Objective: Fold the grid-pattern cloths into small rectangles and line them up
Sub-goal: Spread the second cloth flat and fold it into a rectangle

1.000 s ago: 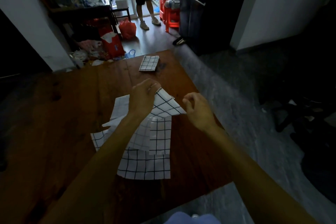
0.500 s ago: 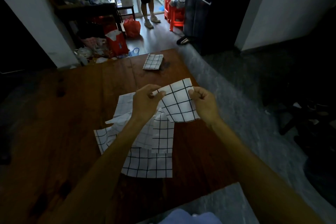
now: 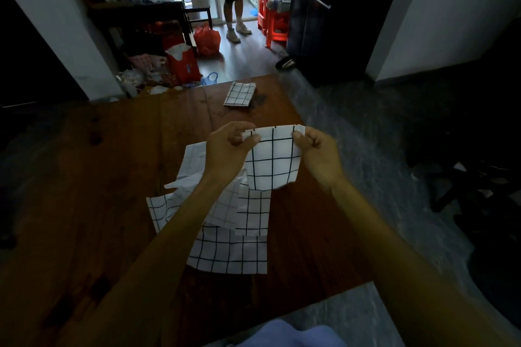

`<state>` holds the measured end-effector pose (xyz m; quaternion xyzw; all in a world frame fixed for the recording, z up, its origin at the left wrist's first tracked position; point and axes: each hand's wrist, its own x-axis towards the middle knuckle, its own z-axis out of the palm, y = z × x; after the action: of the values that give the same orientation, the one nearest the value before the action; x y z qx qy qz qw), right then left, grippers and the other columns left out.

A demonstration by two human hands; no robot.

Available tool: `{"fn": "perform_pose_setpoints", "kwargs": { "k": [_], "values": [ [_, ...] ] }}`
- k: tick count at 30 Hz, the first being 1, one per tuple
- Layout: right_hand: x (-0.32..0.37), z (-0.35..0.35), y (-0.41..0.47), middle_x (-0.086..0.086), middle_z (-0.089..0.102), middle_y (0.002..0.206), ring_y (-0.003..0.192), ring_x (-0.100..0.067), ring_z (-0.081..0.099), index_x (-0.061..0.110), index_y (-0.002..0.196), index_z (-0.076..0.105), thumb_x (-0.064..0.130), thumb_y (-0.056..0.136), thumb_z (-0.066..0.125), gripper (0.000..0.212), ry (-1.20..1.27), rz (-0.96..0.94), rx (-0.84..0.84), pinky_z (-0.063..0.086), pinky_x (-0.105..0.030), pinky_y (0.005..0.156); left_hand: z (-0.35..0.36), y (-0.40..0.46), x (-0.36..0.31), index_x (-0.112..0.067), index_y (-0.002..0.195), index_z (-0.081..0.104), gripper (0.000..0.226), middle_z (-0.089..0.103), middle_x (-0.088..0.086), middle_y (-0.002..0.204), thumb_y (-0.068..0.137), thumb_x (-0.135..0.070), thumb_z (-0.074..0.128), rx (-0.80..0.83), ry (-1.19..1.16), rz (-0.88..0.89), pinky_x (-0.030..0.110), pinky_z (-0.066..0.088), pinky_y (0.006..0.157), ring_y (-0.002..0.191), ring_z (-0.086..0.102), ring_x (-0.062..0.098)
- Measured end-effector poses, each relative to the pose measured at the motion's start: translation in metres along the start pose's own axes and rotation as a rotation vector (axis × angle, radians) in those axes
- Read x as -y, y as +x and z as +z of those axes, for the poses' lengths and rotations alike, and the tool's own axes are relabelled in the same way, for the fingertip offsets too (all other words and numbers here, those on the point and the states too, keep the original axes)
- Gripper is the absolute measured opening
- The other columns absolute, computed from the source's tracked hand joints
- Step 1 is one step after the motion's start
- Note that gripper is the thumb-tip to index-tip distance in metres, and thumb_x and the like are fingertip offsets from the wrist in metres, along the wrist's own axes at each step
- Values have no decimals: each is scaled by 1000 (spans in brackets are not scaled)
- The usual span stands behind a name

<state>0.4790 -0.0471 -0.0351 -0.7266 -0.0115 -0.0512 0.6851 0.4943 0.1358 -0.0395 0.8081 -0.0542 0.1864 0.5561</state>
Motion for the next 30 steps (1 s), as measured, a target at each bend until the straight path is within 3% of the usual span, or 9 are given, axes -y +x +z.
{"fn": "perform_pose_setpoints", "kwargs": {
  "k": [6, 14, 18, 21, 26, 30],
  "values": [
    [3, 0, -4, 11, 68, 89, 77, 5, 67, 16, 100, 64, 12, 100, 44, 21, -1, 28, 34, 49, -10, 63, -7, -2, 0, -15, 95, 69, 16, 66, -10, 84, 80, -9, 73, 34, -40, -38, 14, 52, 70, 74, 62, -7],
    [2, 1, -4, 8, 67, 93, 78, 8, 65, 11, 107, 64, 11, 98, 48, 19, 6, 21, 8, 49, -9, 65, -8, -2, -2, -15, 87, 70, 10, 67, -11, 84, 80, -8, 73, 20, -73, -54, 16, 53, 70, 76, 64, -3],
    [1, -1, -3, 9, 67, 96, 81, 11, 64, 6, 113, 64, 11, 99, 45, 24, 2, 21, 18, 47, -7, 67, -9, -2, 0, -24, 82, 69, 17, 67, -14, 83, 79, -8, 74, 28, -52, -52, 24, 56, 72, 76, 64, 1],
    [-1, -3, -2, 9, 66, 97, 81, 12, 63, 5, 117, 62, 12, 99, 45, 26, -11, 22, 28, 47, -6, 66, -9, -2, 0, -17, 86, 67, 17, 65, -11, 84, 77, -6, 76, 40, -60, -51, 18, 53, 69, 73, 62, -3],
    [2, 1, -2, 7, 67, 92, 76, 9, 65, 2, 114, 64, 10, 98, 48, 24, -47, -18, 58, 49, -9, 63, -4, 3, -10, -11, 101, 68, 24, 64, -8, 92, 80, -19, 75, 138, 167, 123, 3, 42, 67, 77, 56, -3],
    [5, 4, 0, 5, 68, 92, 76, 7, 66, 4, 112, 66, 10, 97, 50, 22, -64, -47, 76, 51, -10, 64, -3, 11, -15, -14, 83, 74, 5, 68, -7, 82, 82, -18, 71, 211, 272, 193, 12, 45, 68, 71, 59, 1]
  ]
}}
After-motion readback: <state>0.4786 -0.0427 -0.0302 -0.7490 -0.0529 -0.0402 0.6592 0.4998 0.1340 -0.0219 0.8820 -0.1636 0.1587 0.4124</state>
